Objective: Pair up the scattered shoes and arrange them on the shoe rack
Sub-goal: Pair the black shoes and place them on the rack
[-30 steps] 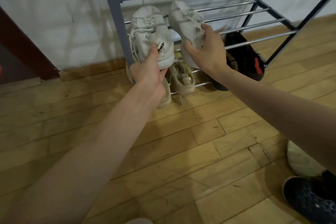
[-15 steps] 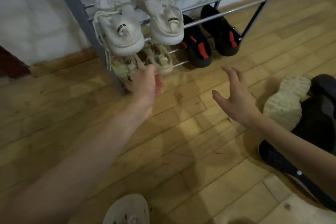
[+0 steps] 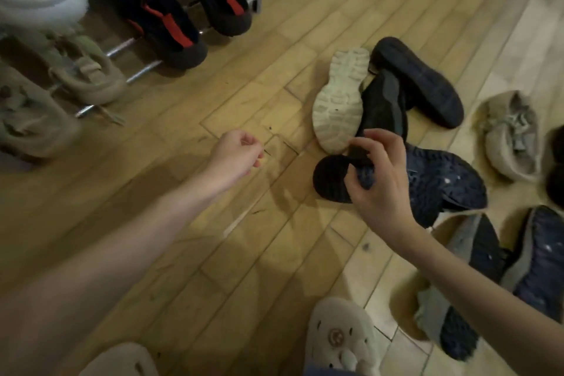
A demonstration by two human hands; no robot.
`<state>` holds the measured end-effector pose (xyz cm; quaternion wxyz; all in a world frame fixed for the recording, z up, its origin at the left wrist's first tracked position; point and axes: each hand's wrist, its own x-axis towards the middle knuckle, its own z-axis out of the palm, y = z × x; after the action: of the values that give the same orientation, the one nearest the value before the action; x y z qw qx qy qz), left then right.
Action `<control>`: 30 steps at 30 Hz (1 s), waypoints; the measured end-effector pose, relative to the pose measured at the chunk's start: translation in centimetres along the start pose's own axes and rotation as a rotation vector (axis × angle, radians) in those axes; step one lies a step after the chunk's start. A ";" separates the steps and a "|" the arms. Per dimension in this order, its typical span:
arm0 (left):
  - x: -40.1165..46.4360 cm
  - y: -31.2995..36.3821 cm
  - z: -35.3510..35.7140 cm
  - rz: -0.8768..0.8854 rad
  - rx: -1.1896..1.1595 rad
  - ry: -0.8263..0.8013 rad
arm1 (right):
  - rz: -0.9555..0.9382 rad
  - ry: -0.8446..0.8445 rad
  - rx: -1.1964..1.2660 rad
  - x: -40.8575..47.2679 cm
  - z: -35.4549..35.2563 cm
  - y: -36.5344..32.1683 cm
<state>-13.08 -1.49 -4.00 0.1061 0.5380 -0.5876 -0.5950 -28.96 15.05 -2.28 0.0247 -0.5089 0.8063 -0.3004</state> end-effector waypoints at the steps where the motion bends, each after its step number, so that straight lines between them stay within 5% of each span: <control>1: 0.2 -0.1 0.8 0.010 0.030 -0.025 | 0.028 0.101 -0.036 -0.1 -0.3 0.6; 4: 0.6 0.3 2.7 0.075 0.155 -0.103 | 0.258 0.280 -0.059 0.3 -0.4 1.7; 9: 0.5 2.2 4.1 0.184 0.249 -0.159 | 0.569 0.088 0.263 2.2 -0.4 2.6; 15: 0.5 2.6 3.3 0.198 0.224 -0.121 | 0.495 0.160 0.462 3.1 -2.1 1.8; 22: 0.2 3.4 3.2 0.347 0.256 -0.120 | 0.375 0.561 0.690 5.0 -4.6 -0.5; 26: 0.4 5.3 2.7 0.502 0.177 -0.074 | 0.245 0.488 0.843 5.0 -5.2 -2.8; 30: 1.1 5.2 0.3 0.679 0.248 0.097 | 0.445 0.343 1.251 6.1 -6.3 -5.1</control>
<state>-16.39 -3.63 -0.40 0.2594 0.3487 -0.7947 -0.4237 -29.94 11.28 7.06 0.2469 -0.1662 0.5591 -0.7738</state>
